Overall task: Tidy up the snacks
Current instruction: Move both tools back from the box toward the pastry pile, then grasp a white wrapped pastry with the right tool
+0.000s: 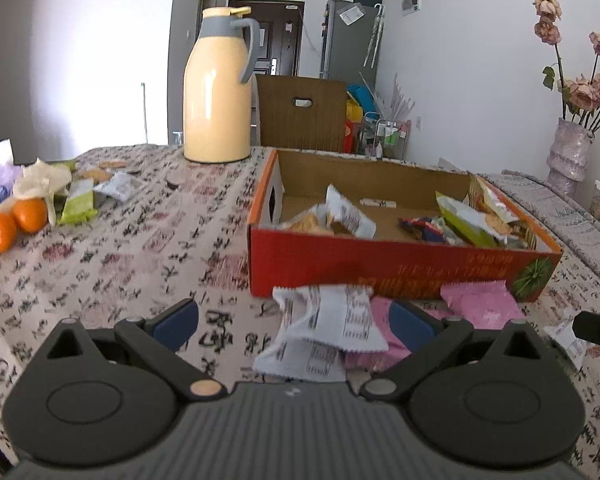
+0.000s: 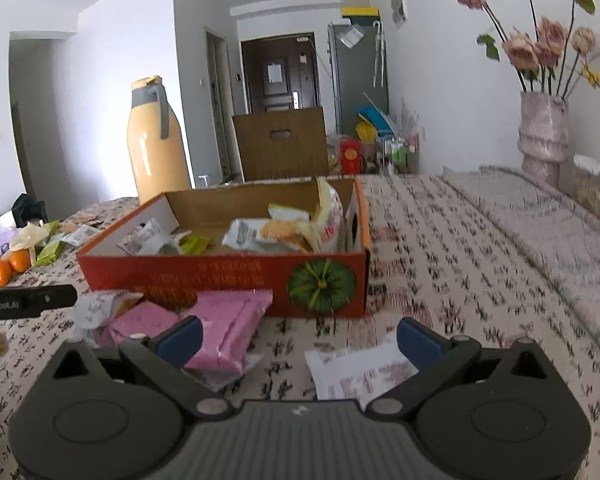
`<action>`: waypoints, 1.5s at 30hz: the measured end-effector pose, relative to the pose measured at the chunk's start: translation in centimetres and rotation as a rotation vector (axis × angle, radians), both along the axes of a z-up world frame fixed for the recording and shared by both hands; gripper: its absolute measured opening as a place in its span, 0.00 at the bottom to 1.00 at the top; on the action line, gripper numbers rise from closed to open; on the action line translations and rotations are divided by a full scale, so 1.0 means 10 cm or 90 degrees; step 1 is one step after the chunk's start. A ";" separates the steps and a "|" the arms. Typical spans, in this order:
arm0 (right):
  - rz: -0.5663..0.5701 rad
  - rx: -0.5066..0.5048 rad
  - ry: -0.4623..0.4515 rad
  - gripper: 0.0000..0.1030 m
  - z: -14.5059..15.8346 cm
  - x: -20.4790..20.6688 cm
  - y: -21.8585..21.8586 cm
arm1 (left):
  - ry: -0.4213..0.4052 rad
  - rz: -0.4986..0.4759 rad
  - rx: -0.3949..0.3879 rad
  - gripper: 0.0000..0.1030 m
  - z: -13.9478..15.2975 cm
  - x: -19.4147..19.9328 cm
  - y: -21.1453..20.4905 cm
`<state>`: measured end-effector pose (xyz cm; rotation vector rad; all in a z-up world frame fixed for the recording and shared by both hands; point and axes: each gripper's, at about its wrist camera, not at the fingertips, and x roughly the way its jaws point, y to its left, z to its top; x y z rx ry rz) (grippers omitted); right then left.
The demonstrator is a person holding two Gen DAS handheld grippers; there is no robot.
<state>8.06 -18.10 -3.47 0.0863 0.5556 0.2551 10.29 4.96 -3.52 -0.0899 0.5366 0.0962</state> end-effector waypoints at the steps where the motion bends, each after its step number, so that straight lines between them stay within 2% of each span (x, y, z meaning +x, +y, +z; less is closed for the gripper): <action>1: -0.001 0.001 0.006 1.00 -0.03 0.00 0.00 | 0.000 0.000 0.002 1.00 -0.02 0.00 -0.01; 16: -0.016 -0.042 0.065 1.00 -0.23 0.02 0.06 | -0.003 -0.012 -0.041 1.00 -0.15 -0.05 0.10; 20: -0.032 -0.056 0.082 1.00 -0.27 0.14 0.04 | -0.001 -0.013 -0.043 1.00 -0.15 -0.04 0.10; 27: -0.052 -0.071 0.145 1.00 -0.46 0.43 -0.08 | 0.002 -0.012 -0.045 1.00 -0.16 -0.04 0.10; 31: -0.050 -0.052 0.140 1.00 -0.46 0.46 -0.13 | 0.006 -0.010 -0.043 1.00 -0.17 -0.03 0.10; 33: -0.058 -0.048 0.131 0.91 -0.47 0.46 -0.15 | 0.008 -0.010 -0.043 1.00 -0.17 -0.02 0.10; 35: -0.068 -0.044 0.119 0.70 -0.45 0.43 -0.18 | 0.010 -0.010 -0.041 1.00 -0.18 -0.02 0.10; 36: -0.068 -0.036 0.115 0.64 -0.44 0.42 -0.20 | 0.011 -0.010 -0.040 1.00 -0.18 -0.01 0.09; 38: -0.067 -0.009 0.109 0.29 -0.43 0.40 -0.27 | 0.013 -0.009 -0.040 1.00 -0.18 -0.01 0.09; 40: -0.068 0.007 0.101 0.15 -0.43 0.39 -0.31 | 0.014 -0.009 -0.039 1.00 -0.19 -0.01 0.09; 45: -0.069 0.001 0.053 0.11 -0.42 0.29 -0.29 | 0.021 -0.006 -0.034 1.00 -0.20 0.01 0.09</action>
